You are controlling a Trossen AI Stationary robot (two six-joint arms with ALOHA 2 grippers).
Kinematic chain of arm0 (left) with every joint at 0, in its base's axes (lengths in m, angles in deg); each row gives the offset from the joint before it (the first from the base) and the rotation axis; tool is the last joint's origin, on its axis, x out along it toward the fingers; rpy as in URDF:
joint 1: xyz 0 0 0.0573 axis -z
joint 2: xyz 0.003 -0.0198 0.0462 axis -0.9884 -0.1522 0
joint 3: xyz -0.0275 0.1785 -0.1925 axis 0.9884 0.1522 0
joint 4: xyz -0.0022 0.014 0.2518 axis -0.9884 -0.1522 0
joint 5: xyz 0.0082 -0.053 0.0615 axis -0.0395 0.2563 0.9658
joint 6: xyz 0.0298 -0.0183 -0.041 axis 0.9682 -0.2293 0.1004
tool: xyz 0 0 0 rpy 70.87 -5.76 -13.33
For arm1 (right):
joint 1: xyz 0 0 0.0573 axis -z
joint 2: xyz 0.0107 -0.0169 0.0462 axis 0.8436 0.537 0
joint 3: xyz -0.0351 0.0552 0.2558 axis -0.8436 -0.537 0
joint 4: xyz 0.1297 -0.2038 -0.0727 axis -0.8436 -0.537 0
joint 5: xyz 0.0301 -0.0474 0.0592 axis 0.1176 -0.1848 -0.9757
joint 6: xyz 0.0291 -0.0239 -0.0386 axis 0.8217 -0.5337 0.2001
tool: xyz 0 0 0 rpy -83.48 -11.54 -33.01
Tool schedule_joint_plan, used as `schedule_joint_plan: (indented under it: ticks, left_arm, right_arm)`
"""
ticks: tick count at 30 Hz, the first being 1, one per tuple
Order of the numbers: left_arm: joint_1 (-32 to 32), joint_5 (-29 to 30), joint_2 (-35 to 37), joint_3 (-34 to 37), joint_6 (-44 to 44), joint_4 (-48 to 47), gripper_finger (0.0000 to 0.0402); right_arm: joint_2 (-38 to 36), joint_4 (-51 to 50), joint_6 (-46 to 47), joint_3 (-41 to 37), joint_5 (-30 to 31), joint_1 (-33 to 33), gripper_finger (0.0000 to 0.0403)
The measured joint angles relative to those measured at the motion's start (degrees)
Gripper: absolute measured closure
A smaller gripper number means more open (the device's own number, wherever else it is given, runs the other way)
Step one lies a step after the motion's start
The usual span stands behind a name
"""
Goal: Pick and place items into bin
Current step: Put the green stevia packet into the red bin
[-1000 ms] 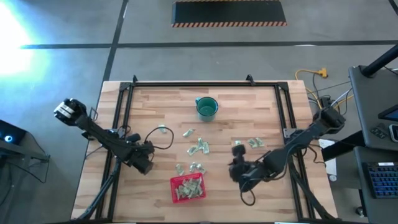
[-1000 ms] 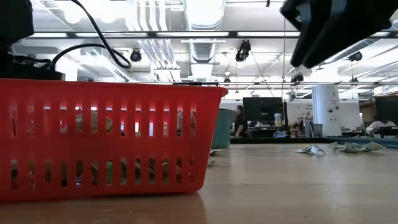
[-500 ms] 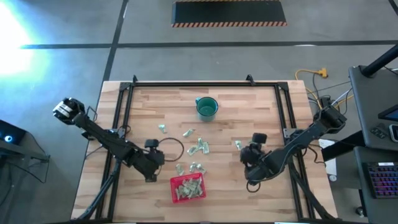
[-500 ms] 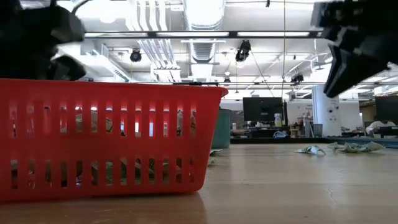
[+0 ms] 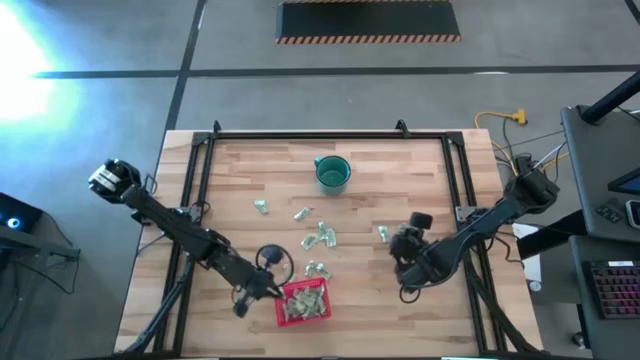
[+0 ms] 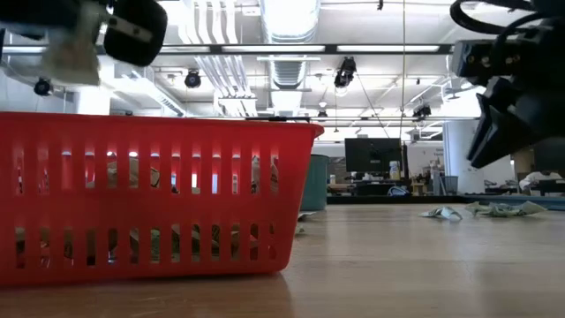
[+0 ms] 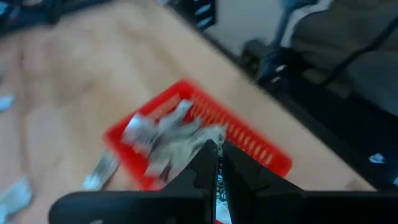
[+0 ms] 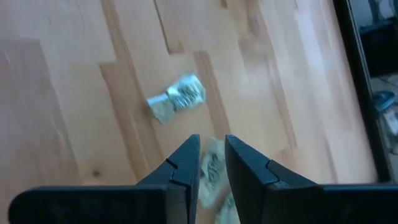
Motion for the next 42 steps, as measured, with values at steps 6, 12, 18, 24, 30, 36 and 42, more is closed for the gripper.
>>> schedule_joint_plan:
  ticks: [6, 12, 18, 24, 30, 36, 42]
  left_arm:
    - [-0.12, -1.37, -3.51, -0.30, 2.40, 2.97, 0.0401]
    - [-0.24, -1.13, -8.12, -0.36, 3.86, 7.18, 0.0402]
    - [-0.45, -0.54, -9.90, -1.34, 3.82, 8.58, 0.0378]
    - [-0.63, 2.40, -10.03, -1.61, 3.40, 8.42, 0.0297]
    - [-0.63, 3.53, -10.03, -1.80, 3.37, 8.14, 0.0226]
    - [-0.63, 3.52, -10.03, -1.85, 3.27, 7.34, 0.0203]
    - [-0.63, 3.52, -9.47, -1.91, 0.07, 4.54, 0.0202]
  right_arm:
    - [-3.50, 7.32, -5.86, -2.18, 0.25, 2.20, 0.0320]
    - [-5.38, 11.01, -6.40, -4.35, 0.23, 3.64, 0.0309]
    - [-5.49, 16.92, -7.92, -7.34, -0.04, 5.90, 0.0281]
    - [-5.49, 21.44, -9.87, -10.33, -3.89, 10.31, 0.0243]
    - [-5.49, 27.06, -12.15, -13.08, -9.34, 13.99, 0.0222]
    - [-5.49, 35.05, -16.14, -15.14, -13.84, 16.43, 0.0222]
    - [-5.49, 35.05, -16.28, -16.51, -15.32, 17.70, 0.0233]
